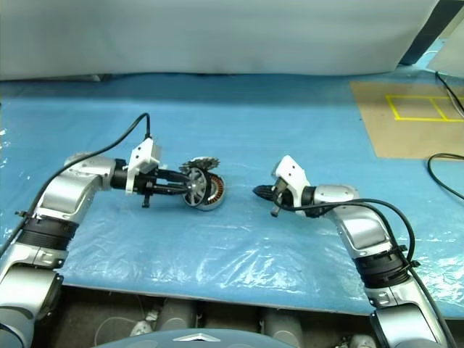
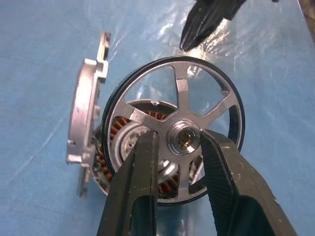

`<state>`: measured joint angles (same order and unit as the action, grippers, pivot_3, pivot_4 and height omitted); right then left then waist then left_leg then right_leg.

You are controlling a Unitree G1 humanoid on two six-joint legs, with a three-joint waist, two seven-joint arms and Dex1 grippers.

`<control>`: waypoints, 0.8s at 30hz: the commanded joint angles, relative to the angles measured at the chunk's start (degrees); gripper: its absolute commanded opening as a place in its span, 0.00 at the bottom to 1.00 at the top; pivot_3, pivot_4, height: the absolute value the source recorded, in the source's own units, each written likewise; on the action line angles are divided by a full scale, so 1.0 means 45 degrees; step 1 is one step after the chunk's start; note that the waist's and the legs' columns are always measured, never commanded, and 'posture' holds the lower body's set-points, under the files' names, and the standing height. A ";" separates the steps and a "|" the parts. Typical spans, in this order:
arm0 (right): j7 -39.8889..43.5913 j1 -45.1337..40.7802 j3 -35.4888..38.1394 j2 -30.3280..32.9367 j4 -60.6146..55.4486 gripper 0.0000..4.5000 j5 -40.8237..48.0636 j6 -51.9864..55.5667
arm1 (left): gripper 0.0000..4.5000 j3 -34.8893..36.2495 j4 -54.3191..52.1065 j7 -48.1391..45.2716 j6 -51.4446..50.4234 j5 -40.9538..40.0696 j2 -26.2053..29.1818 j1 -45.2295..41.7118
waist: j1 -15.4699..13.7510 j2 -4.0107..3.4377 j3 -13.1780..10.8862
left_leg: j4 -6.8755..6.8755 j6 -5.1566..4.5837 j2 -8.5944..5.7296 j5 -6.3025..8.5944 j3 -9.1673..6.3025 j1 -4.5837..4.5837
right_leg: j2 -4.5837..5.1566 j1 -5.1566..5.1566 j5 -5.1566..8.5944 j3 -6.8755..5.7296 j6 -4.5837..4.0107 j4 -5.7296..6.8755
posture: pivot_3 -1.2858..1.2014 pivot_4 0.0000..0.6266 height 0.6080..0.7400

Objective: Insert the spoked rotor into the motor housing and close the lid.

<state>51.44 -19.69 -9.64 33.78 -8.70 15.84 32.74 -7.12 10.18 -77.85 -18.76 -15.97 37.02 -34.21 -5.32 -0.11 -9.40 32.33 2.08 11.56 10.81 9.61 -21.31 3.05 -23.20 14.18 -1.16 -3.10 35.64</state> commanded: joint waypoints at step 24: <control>-0.0821 0.0466 0.0402 0.0021 -0.1269 0.00 0.0222 0.0351 | 0.22 -0.1027 0.2115 -0.0413 0.1011 0.1429 -0.0102 -0.1151 | -0.0008 0.0002 -0.0001 | 0.0002 0.0000 0.0000 0.0000 -0.0004 0.0001 | 0.0001 0.0001 -0.0020 -0.0003 0.0033 0.0003 | 0.52 0.24 1.00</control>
<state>47.84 -17.16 -9.17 33.83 -12.21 15.93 34.45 -11.18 19.46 -79.74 -14.22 -11.00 35.51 -38.82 -5.36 -0.10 -9.40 32.34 2.08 11.56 10.81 9.60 -21.31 3.06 -23.19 14.10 -1.17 -2.95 35.66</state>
